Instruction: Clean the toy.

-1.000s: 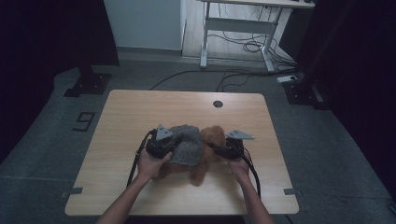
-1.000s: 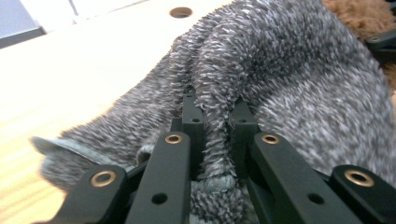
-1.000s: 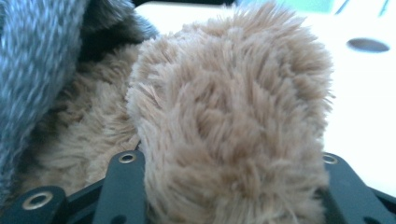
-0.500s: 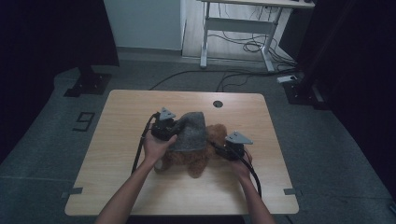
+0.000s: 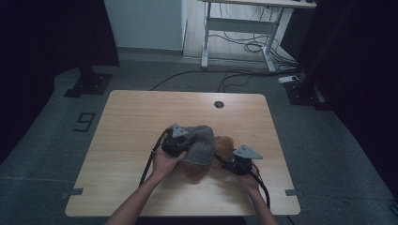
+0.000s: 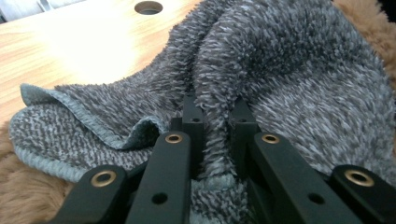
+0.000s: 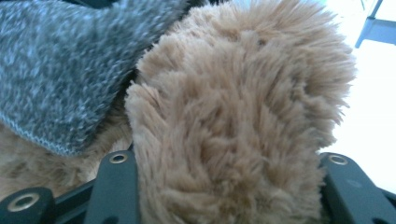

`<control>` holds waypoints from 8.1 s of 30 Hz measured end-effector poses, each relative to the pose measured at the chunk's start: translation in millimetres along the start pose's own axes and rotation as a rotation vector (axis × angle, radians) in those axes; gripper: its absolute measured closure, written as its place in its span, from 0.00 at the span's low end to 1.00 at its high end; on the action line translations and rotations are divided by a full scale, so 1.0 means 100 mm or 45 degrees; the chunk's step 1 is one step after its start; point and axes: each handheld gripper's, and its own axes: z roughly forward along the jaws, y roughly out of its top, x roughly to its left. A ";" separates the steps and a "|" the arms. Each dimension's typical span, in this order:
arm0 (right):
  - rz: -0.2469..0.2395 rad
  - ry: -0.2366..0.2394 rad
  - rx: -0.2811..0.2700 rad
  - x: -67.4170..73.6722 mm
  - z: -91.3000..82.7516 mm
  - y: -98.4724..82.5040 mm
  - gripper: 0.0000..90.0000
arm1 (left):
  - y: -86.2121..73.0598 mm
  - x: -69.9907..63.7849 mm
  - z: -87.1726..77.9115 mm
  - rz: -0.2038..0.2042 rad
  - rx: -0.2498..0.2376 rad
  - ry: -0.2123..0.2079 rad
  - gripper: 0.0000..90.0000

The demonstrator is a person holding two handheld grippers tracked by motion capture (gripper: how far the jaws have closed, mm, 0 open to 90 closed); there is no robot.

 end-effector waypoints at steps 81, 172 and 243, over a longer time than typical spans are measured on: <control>0.033 -0.072 0.008 0.11 -0.03 0.00 0.53 | 0.11 0.01 -0.36 -0.015 0.024 0.004 0.90; 0.079 -0.160 0.041 0.18 -0.09 -0.01 0.45 | 0.30 -0.45 -0.13 0.200 -0.018 0.071 0.90; 0.066 -0.202 0.044 0.21 -0.09 -0.01 0.45 | 0.10 0.40 -0.73 -0.015 -0.025 0.241 0.90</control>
